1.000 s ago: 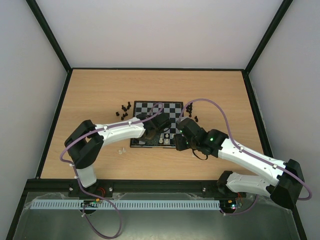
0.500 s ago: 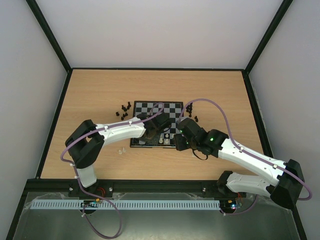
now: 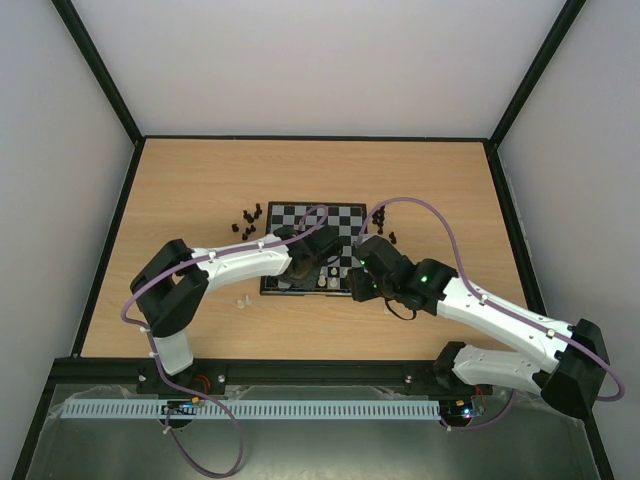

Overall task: Set up the chess pieces on the board
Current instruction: Place the chess piece on the chessboard.

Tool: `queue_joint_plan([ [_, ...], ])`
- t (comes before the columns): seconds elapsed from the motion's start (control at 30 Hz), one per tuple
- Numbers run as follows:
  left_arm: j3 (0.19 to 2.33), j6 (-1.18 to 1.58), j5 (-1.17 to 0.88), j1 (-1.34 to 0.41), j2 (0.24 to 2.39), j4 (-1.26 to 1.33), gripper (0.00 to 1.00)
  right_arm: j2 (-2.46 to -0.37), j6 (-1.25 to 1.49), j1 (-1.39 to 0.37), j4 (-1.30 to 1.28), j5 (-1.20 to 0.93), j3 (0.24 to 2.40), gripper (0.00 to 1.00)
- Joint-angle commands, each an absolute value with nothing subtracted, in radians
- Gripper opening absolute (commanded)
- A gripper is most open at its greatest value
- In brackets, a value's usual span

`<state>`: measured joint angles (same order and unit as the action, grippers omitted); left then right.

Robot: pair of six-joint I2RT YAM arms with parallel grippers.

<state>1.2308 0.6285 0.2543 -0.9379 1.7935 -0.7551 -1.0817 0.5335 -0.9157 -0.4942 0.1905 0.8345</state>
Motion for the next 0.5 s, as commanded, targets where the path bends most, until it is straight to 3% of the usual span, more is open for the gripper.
queue_joint_plan([
  [0.0, 1.247, 0.632, 0.273, -0.94, 1.779, -0.797, 0.26, -1.065, 0.521, -0.911, -0.508, 0.194, 0.822, 0.51],
  [0.47, 1.249, 0.672, 0.324, -0.943, 1.592, -0.847, 0.4, -1.074, 0.531, -0.91, -0.515, 0.223, 0.826, 0.52],
])
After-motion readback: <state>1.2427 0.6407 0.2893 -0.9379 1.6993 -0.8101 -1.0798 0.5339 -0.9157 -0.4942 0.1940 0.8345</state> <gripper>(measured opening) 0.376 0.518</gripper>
